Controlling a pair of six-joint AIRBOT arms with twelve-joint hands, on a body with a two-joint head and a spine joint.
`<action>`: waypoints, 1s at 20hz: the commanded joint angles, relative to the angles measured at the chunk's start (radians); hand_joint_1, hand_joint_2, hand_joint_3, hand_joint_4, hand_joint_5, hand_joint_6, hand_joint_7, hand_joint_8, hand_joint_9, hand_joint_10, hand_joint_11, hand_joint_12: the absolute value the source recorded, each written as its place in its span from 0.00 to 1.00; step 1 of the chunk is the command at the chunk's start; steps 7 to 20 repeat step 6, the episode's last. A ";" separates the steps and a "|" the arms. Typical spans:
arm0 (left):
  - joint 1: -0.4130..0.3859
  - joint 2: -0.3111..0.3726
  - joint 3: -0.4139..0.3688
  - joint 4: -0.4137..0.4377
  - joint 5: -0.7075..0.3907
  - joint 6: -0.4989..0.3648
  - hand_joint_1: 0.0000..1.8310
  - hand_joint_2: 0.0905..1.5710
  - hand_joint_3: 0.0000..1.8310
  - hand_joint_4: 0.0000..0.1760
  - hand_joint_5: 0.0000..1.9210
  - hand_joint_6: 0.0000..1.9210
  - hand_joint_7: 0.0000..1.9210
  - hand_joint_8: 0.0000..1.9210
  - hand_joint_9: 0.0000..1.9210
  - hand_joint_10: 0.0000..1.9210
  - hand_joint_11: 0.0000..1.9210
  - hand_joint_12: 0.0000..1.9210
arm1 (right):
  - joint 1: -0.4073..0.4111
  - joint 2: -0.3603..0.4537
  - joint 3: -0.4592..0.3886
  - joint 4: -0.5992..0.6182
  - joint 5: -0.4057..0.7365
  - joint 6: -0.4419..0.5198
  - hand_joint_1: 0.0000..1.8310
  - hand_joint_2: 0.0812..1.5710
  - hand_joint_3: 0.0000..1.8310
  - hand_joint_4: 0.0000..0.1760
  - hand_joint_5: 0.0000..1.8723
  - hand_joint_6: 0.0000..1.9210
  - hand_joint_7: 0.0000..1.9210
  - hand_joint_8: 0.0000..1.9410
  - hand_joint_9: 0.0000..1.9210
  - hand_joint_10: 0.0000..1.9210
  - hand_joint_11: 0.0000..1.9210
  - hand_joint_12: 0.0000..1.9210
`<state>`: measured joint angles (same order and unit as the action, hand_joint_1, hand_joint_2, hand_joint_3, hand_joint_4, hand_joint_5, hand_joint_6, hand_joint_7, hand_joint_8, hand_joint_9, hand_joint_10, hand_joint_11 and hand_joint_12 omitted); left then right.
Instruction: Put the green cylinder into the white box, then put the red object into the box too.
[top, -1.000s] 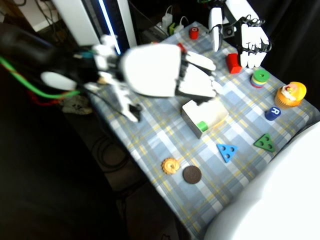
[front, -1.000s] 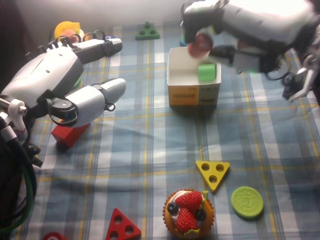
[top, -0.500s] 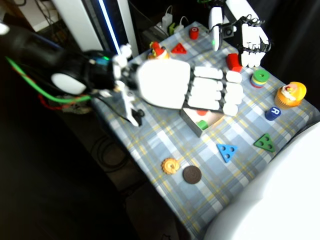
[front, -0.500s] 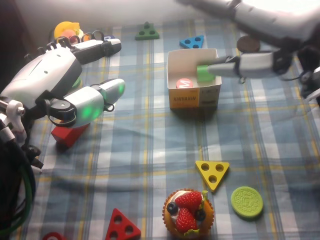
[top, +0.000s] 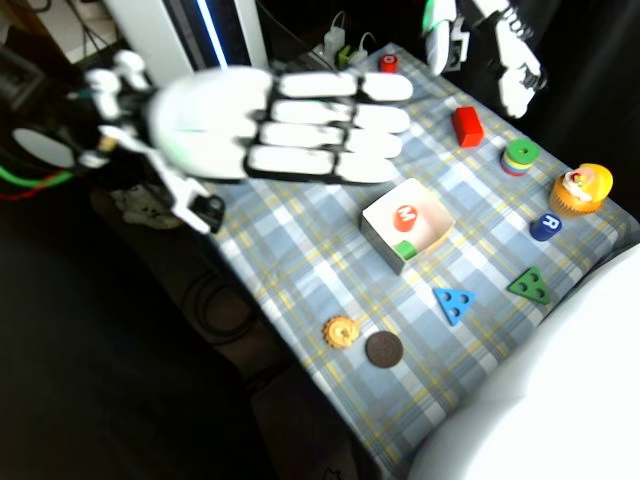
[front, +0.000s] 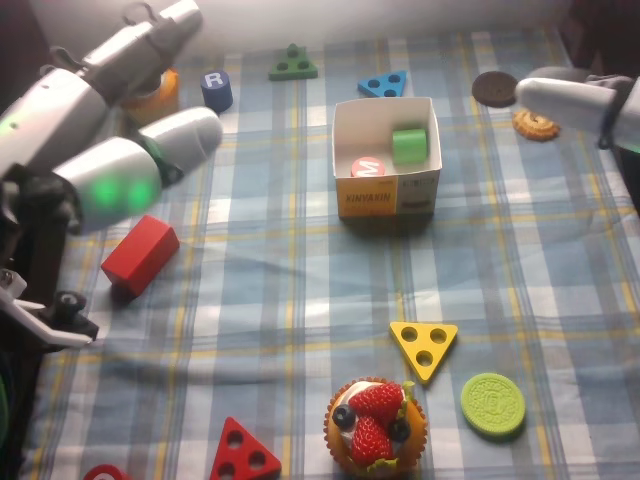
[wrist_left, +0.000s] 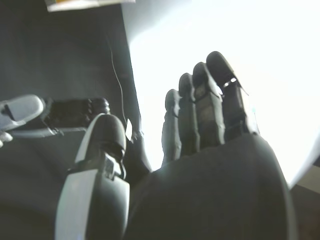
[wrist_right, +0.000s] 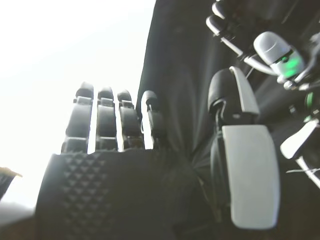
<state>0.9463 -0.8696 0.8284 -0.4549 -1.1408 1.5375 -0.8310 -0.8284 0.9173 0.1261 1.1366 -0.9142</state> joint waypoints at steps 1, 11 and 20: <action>0.005 0.007 0.011 0.043 -0.161 -0.067 0.23 0.83 0.00 0.42 0.08 0.00 0.09 0.00 0.11 0.01 0.00 0.43 | -0.015 0.014 -0.013 0.020 0.201 0.002 0.36 0.75 0.01 0.18 0.00 0.00 0.00 0.00 0.00 0.00 0.00 0.00; 0.037 0.012 0.069 0.116 -0.312 -0.394 0.20 0.83 0.00 0.50 0.02 0.00 0.07 0.00 0.09 0.01 0.00 0.48 | -0.172 0.078 -0.066 0.110 0.428 0.001 0.34 0.75 0.01 0.15 0.00 0.00 0.00 0.00 0.00 0.00 0.02 0.01; 0.037 0.012 0.069 0.116 -0.312 -0.394 0.20 0.83 0.00 0.50 0.02 0.00 0.07 0.00 0.09 0.01 0.00 0.48 | -0.172 0.078 -0.066 0.110 0.428 0.001 0.34 0.75 0.01 0.15 0.00 0.00 0.00 0.00 0.00 0.00 0.02 0.01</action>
